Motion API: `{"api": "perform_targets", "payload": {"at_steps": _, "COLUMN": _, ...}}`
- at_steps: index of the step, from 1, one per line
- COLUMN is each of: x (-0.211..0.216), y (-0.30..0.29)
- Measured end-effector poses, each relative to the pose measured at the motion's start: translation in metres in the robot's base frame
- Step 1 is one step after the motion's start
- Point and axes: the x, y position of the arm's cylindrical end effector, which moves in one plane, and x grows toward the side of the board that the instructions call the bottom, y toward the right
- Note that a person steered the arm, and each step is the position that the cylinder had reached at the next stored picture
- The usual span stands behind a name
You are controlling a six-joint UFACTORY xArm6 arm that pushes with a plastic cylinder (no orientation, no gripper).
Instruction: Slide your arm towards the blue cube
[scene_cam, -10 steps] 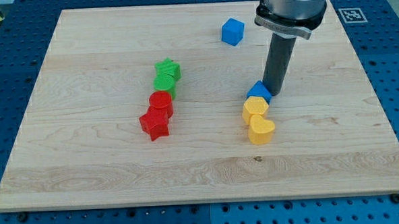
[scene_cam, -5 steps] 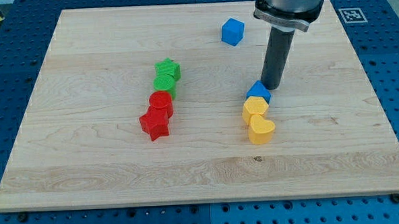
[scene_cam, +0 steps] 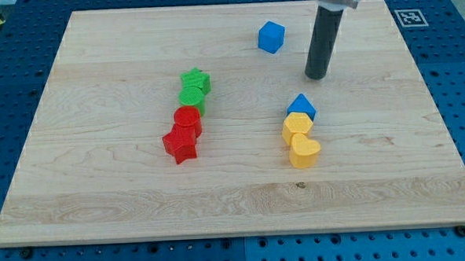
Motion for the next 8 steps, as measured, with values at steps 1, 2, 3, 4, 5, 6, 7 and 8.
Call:
{"api": "perform_targets", "payload": {"at_steps": 1, "x": -0.036, "y": 0.001}}
{"api": "perform_targets", "payload": {"at_steps": 2, "x": -0.081, "y": 0.001}}
{"api": "perform_targets", "payload": {"at_steps": 3, "x": -0.119, "y": -0.022}}
{"api": "perform_targets", "payload": {"at_steps": 4, "x": -0.134, "y": -0.062}}
{"api": "perform_targets", "payload": {"at_steps": 5, "x": -0.134, "y": -0.073}}
{"api": "perform_targets", "payload": {"at_steps": 6, "x": -0.119, "y": -0.082}}
{"api": "perform_targets", "payload": {"at_steps": 7, "x": -0.103, "y": -0.086}}
{"api": "perform_targets", "payload": {"at_steps": 8, "x": -0.078, "y": -0.082}}
